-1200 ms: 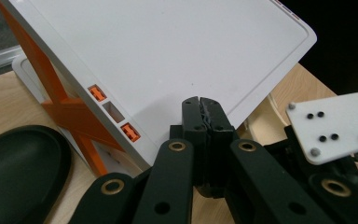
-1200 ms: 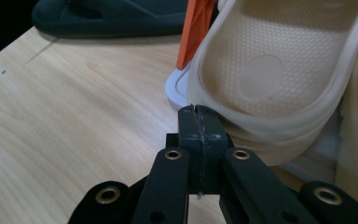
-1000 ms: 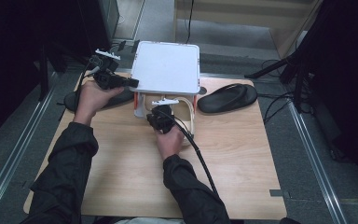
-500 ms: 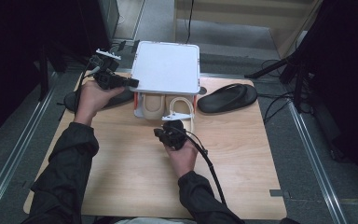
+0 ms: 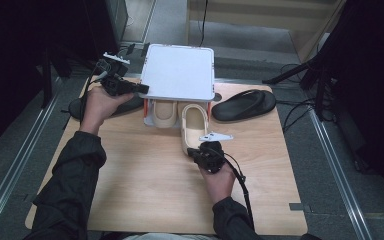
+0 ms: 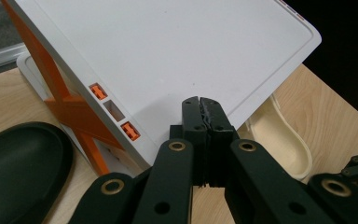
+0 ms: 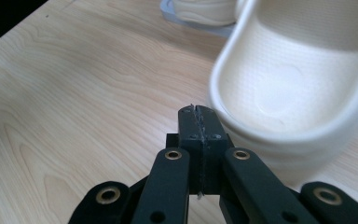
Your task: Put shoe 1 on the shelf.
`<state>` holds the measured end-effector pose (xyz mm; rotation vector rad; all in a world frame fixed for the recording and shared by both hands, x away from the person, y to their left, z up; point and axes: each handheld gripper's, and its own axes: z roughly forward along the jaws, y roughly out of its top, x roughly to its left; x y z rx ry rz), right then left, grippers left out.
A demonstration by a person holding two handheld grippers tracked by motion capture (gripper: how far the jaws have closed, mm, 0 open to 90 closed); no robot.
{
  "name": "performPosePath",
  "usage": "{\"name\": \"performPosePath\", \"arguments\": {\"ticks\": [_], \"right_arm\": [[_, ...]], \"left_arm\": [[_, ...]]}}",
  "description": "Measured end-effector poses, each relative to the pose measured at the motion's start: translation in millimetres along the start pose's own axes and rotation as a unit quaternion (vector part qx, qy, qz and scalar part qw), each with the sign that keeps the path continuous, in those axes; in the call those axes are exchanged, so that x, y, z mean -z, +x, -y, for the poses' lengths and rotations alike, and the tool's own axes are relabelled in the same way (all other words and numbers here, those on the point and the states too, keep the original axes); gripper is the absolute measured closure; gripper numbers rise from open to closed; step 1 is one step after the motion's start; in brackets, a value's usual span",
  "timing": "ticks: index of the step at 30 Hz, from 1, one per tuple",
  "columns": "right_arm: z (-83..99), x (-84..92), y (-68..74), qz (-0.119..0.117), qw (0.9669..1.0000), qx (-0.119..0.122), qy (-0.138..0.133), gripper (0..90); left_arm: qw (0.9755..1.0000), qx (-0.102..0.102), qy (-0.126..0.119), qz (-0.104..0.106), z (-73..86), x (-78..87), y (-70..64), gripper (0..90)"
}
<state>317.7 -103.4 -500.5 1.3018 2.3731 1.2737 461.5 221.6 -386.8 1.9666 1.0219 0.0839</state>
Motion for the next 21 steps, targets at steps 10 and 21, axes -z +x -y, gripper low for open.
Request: {"name": "performPosePath", "arguments": {"ticks": [10,21], "right_arm": [[3.8,6.8,-21.8,0.02,0.9995,0.018,0.017,90.0],[-25.3,-23.7,-26.2,0.024,0.9994,0.017,0.016,90.0]], "left_arm": [[1.0,0.003,-0.001,-0.002,0.4,0.0,-0.6,90.0],[1.0,0.003,-0.002,0.001,0.6,0.3,0.4,90.0]]}}
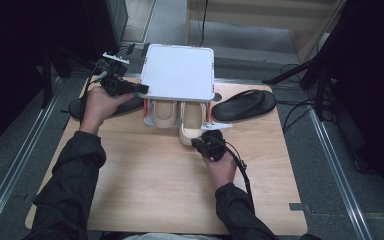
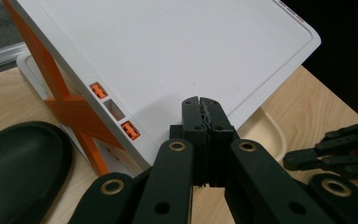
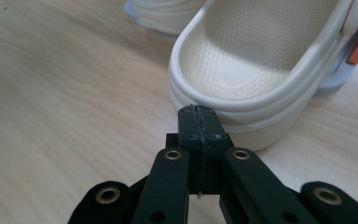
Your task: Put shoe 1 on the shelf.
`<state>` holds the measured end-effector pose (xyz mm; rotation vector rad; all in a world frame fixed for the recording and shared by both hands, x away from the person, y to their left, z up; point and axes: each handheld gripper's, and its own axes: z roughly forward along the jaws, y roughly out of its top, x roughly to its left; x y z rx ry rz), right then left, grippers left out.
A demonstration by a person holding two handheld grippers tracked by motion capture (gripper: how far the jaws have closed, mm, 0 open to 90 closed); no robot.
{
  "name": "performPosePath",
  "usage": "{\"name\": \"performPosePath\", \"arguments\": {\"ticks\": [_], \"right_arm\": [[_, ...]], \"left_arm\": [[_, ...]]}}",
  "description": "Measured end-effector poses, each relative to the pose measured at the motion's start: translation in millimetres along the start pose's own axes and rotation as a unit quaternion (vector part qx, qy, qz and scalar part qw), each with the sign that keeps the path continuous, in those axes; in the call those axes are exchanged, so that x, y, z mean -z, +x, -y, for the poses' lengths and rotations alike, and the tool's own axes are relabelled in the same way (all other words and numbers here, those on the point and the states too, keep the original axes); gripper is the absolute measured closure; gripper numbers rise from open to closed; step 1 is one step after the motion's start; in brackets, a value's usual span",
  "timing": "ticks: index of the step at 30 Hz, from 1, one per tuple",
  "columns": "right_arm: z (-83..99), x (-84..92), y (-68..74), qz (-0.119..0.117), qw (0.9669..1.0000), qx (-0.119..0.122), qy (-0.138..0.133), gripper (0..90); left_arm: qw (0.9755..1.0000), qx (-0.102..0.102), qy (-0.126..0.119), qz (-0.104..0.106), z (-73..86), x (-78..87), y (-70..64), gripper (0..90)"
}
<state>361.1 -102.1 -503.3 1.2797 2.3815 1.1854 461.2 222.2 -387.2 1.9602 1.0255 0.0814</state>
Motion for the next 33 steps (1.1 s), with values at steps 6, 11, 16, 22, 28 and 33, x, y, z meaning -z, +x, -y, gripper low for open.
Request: {"name": "performPosePath", "arguments": {"ticks": [6,11,16,22,28,33], "right_arm": [[-16.6,-18.2,0.7,0.007,0.9999,0.005,-0.008,90.0],[-30.0,-30.3,0.0,0.026,0.9995,0.006,-0.014,90.0],[-37.0,-42.1,-3.6,0.044,0.9987,0.002,-0.025,90.0],[-41.9,-47.5,-10.0,0.048,0.9984,-0.005,-0.028,90.0],[-38.1,-43.5,-10.9,0.035,0.9987,-0.025,-0.028,90.0],[-31.4,-35.7,-7.6,0.023,0.9991,-0.025,-0.026,90.0]], "left_arm": [[1.0,0.0,-0.001,-0.001,-0.1,-0.2,-0.4,90.0],[1.0,-0.003,0.0,-0.005,-0.4,-0.6,-1.5,90.0],[1.0,-0.003,-0.001,-0.005,-0.5,-1.6,-2.6,90.0],[0.9999,-0.008,-0.003,-0.009,-0.4,-1.5,-3.2,90.0],[0.9998,-0.006,-0.003,-0.018,-1.4,-1.3,-4.0,90.0],[0.9998,0.002,-0.004,-0.018,-1.8,-0.5,-3.1,88.7]]}}
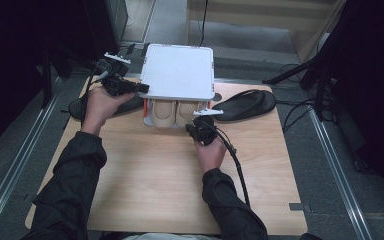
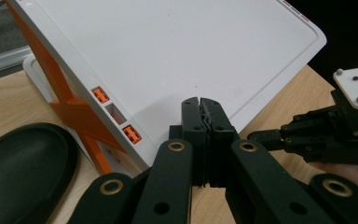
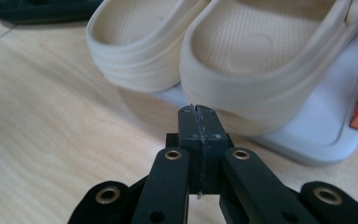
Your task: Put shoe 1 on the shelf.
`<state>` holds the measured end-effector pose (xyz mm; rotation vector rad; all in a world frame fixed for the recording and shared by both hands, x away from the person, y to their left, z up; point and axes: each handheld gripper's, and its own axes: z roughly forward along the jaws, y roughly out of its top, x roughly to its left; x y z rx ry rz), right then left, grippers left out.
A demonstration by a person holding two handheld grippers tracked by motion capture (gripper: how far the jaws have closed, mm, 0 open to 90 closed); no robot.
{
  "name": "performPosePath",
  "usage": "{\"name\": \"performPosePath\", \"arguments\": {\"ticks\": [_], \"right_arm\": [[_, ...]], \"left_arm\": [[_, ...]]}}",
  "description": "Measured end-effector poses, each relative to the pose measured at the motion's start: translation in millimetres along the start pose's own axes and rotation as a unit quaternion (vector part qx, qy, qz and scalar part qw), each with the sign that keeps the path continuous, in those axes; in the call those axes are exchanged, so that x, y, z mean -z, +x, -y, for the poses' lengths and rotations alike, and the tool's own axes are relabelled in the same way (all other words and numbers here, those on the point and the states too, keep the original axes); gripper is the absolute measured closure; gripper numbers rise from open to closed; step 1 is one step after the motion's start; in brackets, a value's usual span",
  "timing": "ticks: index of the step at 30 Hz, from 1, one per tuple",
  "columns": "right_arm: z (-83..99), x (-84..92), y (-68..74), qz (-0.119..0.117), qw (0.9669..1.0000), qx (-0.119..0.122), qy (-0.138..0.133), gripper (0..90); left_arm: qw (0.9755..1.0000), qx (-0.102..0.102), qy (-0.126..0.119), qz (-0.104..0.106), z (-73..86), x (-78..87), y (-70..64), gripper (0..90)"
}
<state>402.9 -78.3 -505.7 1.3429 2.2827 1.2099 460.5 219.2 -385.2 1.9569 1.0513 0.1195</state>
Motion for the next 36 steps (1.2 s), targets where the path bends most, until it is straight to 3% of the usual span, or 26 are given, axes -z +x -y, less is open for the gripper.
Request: {"name": "performPosePath", "arguments": {"ticks": [8,14,22,25,27,29,31,34,36], "right_arm": [[11.4,24.6,2.7,-0.019,0.9996,0.007,-0.018,90.0],[15.5,41.0,-0.3,-0.034,0.9992,0.005,-0.022,86.6],[12.6,62.0,3.6,-0.061,0.9975,0.026,-0.026,74.4],[11.8,67.7,3.8,-0.086,0.9955,0.029,-0.026,67.4],[12.8,72.3,4.1,-0.086,0.9948,0.044,-0.031,64.0],[14.0,77.7,2.8,-0.086,0.995,0.036,-0.036,61.4],[16.1,83.8,1.1,-0.087,0.9951,0.027,-0.039,59.6],[22.0,91.7,-0.1,-0.07,0.996,0.043,-0.033,56.8],[27.3,95.5,-1.5,-0.073,0.9955,0.052,-0.031,56.1]], "left_arm": [[0.9999,0.005,0.005,-0.013,-0.5,4.6,-1.1,80.7],[0.9999,0.01,-0.002,-0.011,-1.1,14.6,-3.8,68.3],[0.9995,0.03,-0.007,-0.008,2.9,28.2,-5.7,53.3],[0.9991,0.034,-0.02,-0.013,7.1,33.9,-6.0,48.6],[0.9988,0.04,-0.024,-0.014,10.5,38.1,-5.0,48.2],[0.9985,0.045,-0.024,-0.018,14.3,42.5,-3.3,48.8],[0.9983,0.049,-0.019,-0.024,18.4,46.5,-1.1,52.3],[0.9979,0.055,-0.015,-0.031,25.0,50.9,1.3,59.4],[0.9975,0.058,-0.014,-0.038,29.1,52.9,2.6,65.1]]}}
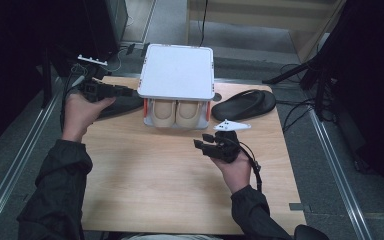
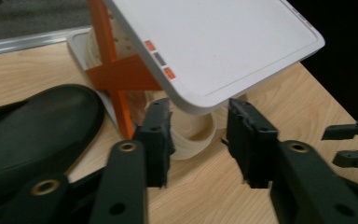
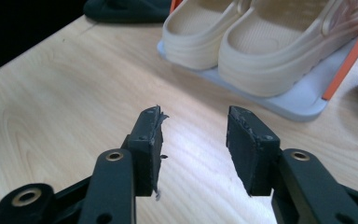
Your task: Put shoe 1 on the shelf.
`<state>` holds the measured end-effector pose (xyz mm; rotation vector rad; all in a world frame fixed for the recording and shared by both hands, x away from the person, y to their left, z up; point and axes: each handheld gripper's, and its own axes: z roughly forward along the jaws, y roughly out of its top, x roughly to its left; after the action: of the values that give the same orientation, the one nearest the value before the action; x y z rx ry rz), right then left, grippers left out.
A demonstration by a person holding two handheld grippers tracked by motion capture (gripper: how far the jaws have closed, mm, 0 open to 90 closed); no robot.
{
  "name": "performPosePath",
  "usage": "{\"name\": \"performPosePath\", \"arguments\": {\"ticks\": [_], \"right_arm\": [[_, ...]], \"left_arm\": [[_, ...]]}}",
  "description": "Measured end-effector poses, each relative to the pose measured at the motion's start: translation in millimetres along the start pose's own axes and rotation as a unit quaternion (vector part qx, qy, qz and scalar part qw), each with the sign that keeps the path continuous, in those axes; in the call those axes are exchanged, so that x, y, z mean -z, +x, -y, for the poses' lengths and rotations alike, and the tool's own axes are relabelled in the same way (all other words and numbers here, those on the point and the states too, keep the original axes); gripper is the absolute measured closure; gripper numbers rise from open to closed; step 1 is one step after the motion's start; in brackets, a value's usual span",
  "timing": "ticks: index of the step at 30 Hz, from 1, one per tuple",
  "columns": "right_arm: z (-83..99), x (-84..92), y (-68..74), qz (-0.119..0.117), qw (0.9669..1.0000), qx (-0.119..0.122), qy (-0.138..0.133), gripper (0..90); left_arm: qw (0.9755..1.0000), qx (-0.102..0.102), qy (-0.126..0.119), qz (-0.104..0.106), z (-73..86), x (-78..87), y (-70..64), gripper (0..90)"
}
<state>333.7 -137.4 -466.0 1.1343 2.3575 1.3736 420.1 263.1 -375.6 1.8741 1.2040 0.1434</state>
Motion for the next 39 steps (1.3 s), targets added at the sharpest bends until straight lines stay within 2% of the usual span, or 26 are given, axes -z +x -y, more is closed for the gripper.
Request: {"name": "performPosePath", "arguments": {"ticks": [3,5,8,12,16,19,23,30,33,39], "right_arm": [[7.4,4.4,-0.7,-0.007,0.9999,-0.006,-0.004,55.8],[8.7,6.7,-0.5,-0.012,0.9999,-0.008,0.003,54.9],[9.1,11.8,-0.8,-0.014,0.9999,-0.006,-0.004,54.9],[10.3,16.3,-1.8,-0.017,0.9998,-0.005,-0.009,54.9],[12.8,17.7,-2.2,-0.013,0.9999,-0.001,-0.005,52.8],[14.1,17.5,-4.0,-0.014,0.9998,-0.01,-0.007,52.3],[16.3,18.7,-7.0,-0.011,0.9998,-0.016,-0.006,52.1],[20.5,24.3,-11.3,-0.003,0.9996,-0.028,-0.005,51.8],[22.8,28.0,-13.2,0.003,0.9994,-0.033,-0.009,51.9],[27.6,33.4,-14.5,0.011,0.999,-0.041,-0.014,51.9]], "left_arm": [[1.0,-0.002,-0.002,-0.009,6.2,1.5,2.5,71.8],[0.9999,0.004,0.001,-0.01,9.9,1.3,5.7,76.1],[0.9998,0.005,0.002,-0.018,15.1,0.1,11.2,83.1],[0.9995,-0.002,-0.008,-0.032,20.1,-5.0,19.9,89.1],[0.999,-0.004,-0.01,-0.044,23.7,-13.8,26.5,89.9],[0.9987,-0.003,-0.007,-0.051,25.7,-19.3,30.6,89.9],[0.9979,0.011,-0.015,-0.061,27.3,-25.8,36.9,90.0],[0.9969,0.029,-0.012,-0.072,30.2,-40.9,54.7,90.0],[0.9965,0.026,-0.008,-0.079,29.3,-48.3,60.1,90.0],[0.9948,0.029,-0.015,-0.097,29.2,-64.4,71.1,90.0]]}}
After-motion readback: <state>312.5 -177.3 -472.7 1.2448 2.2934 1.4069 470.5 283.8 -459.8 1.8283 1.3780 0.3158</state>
